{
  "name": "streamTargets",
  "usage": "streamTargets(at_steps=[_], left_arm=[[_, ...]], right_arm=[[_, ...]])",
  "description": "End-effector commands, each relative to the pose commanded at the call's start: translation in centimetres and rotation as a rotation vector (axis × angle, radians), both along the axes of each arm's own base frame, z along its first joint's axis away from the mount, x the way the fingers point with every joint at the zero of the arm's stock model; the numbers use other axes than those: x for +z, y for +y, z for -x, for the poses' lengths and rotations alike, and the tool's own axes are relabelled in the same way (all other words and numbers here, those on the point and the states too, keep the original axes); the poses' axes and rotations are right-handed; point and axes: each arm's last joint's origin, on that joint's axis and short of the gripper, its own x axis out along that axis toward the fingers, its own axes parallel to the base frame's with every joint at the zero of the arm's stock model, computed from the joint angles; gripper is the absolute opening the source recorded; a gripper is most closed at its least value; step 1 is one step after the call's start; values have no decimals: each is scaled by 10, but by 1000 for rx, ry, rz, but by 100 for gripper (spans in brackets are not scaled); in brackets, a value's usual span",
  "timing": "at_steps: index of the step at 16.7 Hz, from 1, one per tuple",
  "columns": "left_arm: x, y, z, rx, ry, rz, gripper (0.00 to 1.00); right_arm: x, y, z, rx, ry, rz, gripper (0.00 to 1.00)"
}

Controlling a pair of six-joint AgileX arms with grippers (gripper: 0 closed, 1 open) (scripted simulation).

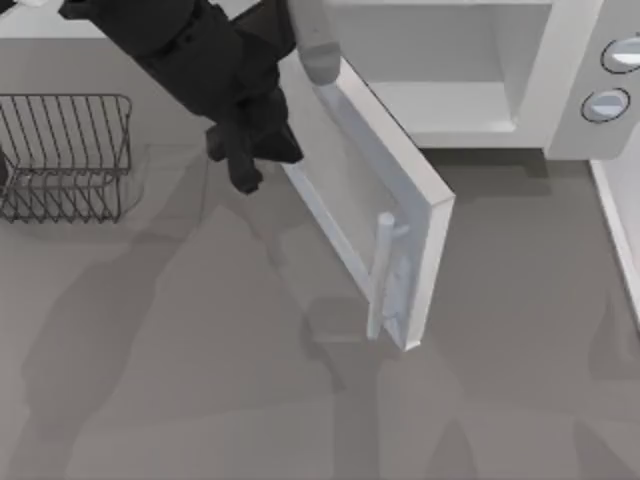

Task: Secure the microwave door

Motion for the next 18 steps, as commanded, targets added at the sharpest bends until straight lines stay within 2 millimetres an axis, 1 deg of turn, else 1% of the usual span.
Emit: streamTargets(at_steps=[7,12,15,18], left_arm=[[0,0,0,2,-1,1,0],[0,-19,0,2,1,0,0],[0,-17,0,5,1,0,0],[0,-26,0,3,3,0,0]], right_arm=[[0,0,0,0,0,0,100],[0,0,0,0,0,0,100],[0,0,0,0,0,0,100],[0,0,0,0,0,0,100]])
